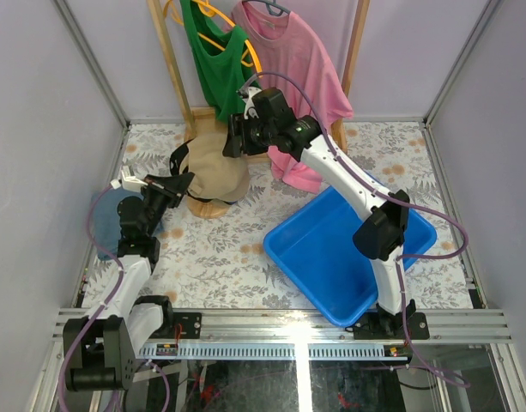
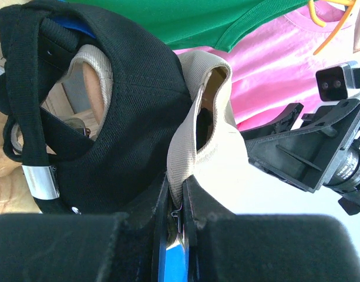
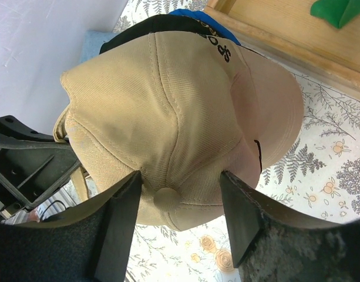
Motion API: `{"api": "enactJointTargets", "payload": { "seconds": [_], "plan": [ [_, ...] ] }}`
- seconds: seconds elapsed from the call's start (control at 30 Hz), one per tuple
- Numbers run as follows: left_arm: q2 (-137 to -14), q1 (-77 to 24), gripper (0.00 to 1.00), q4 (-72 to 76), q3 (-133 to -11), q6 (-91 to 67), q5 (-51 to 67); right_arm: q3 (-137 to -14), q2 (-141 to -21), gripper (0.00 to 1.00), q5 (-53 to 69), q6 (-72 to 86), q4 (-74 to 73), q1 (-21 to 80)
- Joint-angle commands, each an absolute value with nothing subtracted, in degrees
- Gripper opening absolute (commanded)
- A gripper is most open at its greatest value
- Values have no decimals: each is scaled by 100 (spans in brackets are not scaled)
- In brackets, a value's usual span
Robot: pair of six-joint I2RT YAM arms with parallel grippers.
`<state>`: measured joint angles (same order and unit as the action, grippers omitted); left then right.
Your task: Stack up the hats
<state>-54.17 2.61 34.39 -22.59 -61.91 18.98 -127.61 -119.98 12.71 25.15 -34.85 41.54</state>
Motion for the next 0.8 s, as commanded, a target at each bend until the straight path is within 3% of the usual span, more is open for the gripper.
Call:
{"api": "enactJointTargets", "payload": {
  "seconds": [0.0,0.37,0.77],
  "plan": [
    [-5427,221,0,3911,-2448,-6170,1748,-12749,-11693,59,1405,2470,-3482,4236],
    [-5447,185,3,3920,-2470,-6194,1748,-12812,-11643,32,1283,2417,-3409,4226],
    [-5319,176,33,3875,-2522,-6411,1529,-12583,-11332,23,1388,2324,-3050,4221]
  ]
}}
